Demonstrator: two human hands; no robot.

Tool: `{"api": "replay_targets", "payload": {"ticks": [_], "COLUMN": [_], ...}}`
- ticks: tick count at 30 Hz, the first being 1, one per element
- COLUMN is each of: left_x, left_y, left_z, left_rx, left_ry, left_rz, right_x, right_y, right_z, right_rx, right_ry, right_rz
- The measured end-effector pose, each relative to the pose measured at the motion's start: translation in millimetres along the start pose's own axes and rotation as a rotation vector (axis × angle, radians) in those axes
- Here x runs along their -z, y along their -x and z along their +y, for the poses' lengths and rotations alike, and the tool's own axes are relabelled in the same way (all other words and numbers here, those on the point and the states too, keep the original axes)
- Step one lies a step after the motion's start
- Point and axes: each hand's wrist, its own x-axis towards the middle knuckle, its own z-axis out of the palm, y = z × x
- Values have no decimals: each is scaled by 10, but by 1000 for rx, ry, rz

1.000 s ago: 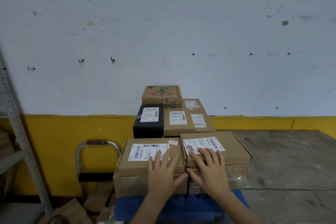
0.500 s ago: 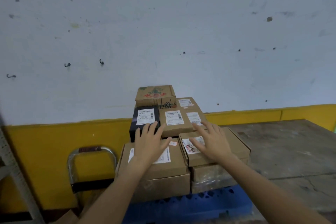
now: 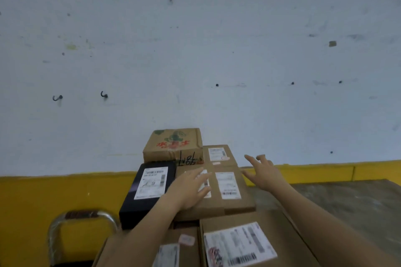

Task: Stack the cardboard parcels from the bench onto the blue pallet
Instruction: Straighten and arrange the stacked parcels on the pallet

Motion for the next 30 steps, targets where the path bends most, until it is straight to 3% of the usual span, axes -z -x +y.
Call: {"api": "replay_targets", "payload": {"ticks": [6, 18, 30], "left_x": [-238, -497, -586], "left_y": [-635, -1316, -1315], "left_z": [154, 120, 81], "left_rx": [2, 21, 32], "left_ry": [34, 55, 145], "left_rz": [-60, -227, -179], "right_x": [-275, -968, -1031], "right_y": [-644, -1342, -1595], "right_z": [175, -51, -100], "right_rx": [6, -81, -172], "right_ry": [-32, -487, -625], "right_rz": [-104, -250, -242]}}
